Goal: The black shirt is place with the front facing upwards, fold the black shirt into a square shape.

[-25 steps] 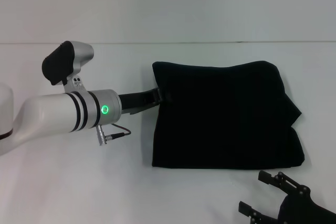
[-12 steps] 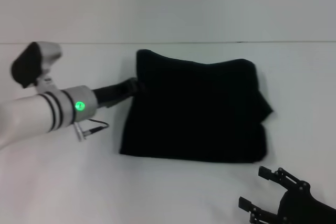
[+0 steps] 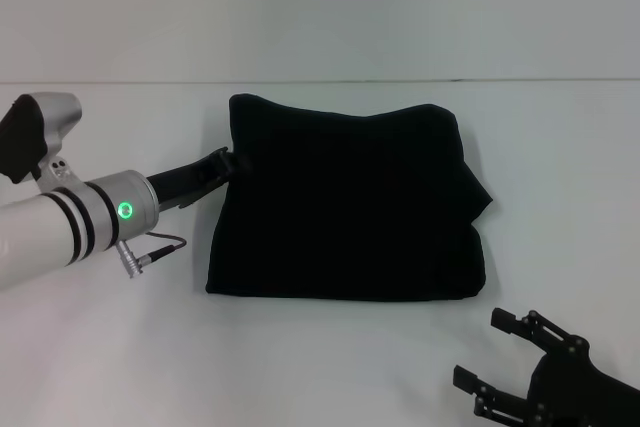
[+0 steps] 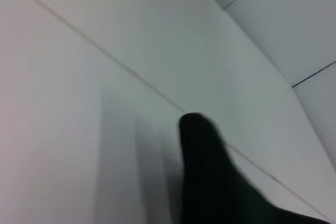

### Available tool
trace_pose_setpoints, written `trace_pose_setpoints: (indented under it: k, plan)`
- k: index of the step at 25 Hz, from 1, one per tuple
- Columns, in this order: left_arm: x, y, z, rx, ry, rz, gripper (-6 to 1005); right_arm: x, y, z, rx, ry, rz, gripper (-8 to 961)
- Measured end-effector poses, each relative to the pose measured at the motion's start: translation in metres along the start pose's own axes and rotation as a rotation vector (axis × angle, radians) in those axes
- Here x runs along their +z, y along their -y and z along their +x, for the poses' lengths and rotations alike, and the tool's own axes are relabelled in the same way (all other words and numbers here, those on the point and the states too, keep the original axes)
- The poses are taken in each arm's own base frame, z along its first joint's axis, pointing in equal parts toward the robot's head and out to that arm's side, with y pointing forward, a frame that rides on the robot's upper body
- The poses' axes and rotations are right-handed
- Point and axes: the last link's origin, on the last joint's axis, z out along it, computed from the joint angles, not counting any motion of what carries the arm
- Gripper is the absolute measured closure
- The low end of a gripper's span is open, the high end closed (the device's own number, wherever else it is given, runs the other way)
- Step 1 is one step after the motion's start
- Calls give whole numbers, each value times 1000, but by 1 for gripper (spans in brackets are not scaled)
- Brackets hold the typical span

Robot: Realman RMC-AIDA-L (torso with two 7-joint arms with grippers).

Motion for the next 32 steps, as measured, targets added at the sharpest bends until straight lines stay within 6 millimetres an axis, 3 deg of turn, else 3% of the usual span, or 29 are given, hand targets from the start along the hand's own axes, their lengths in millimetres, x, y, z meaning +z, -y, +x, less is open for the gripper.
trace_pose_setpoints:
  k: [7, 13, 16, 22, 27, 32]
  plan:
    - [-8, 0, 2, 39, -36, -51, 815, 1, 3, -1, -2, 7, 14, 38]
    - [-36, 0, 12, 128, -92, -166, 594, 2, 9, -6, -3, 33, 54, 39]
    - [-57, -5, 10, 262, -154, -267, 511, 7, 16, -12, -3, 66, 89, 38]
    - [-94, -7, -25, 654, -195, -440, 326, 19, 22, -22, -30, 94, 89, 38]
    - [-129, 14, -75, 898, -229, -460, 121, 21, 18, -20, -36, 87, 76, 38]
    - [-141, 29, -99, 877, -211, -421, 43, 13, 8, -9, -21, 69, 83, 38]
